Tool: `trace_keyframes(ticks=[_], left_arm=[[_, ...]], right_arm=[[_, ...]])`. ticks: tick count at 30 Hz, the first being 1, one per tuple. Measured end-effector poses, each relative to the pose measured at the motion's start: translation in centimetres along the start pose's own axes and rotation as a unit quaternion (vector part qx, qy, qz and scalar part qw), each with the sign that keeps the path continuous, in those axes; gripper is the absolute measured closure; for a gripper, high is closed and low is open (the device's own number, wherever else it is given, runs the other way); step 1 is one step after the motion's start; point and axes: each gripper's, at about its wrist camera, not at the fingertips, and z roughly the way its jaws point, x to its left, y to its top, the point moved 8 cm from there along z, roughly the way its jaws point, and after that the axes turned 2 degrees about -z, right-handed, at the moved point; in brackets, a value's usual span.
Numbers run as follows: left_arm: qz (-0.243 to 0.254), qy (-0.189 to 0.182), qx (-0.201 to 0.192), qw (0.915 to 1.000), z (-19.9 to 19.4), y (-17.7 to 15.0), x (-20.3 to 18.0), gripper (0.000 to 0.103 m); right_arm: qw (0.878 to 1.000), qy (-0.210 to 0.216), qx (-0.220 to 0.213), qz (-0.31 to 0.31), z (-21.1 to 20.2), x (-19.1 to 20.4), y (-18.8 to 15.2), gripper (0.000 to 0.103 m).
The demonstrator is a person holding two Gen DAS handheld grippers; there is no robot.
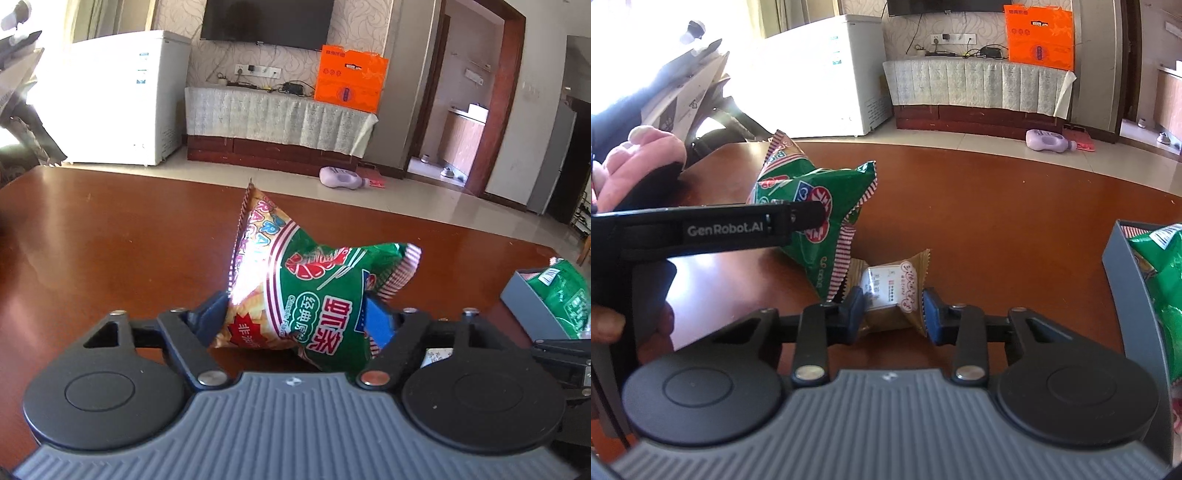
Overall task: Organize snacks
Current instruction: 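Carry the shrimp-chip bag and wrapped pastry over the box tray with both grippers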
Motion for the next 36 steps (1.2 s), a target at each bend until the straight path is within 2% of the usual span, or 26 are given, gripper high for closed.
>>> trace_keyframes(ticks=[7, 16, 28, 36], left_arm=[[-0.004, -0.003, -0.008, 1.0, -1.1, 0.2, -0.8, 0.029], [-0.019, 0.012, -0.012, 0.9997, -4.0, -0.3, -1.6, 0.029], [-0.027, 0.013, -0.026, 0.9992, -8.5, -1.4, -4.0, 0.029], [-0.012, 0.009, -0.036, 0.9992, -11.8, -2.5, -6.5, 0.029]], right_arm=[[1.0, -0.003, 0.006, 0.004, -1.8, -0.2, -0.6, 0.066], [1.0, 0.004, 0.001, -0.013, -5.3, 0.8, -1.2, 0.066], [0.999, 0.013, -0.037, -0.015, -11.9, 1.7, -2.3, 0.066], [0.998, 0.0, -0.055, -0.019, -15.0, 0.8, -3.2, 0.066]])
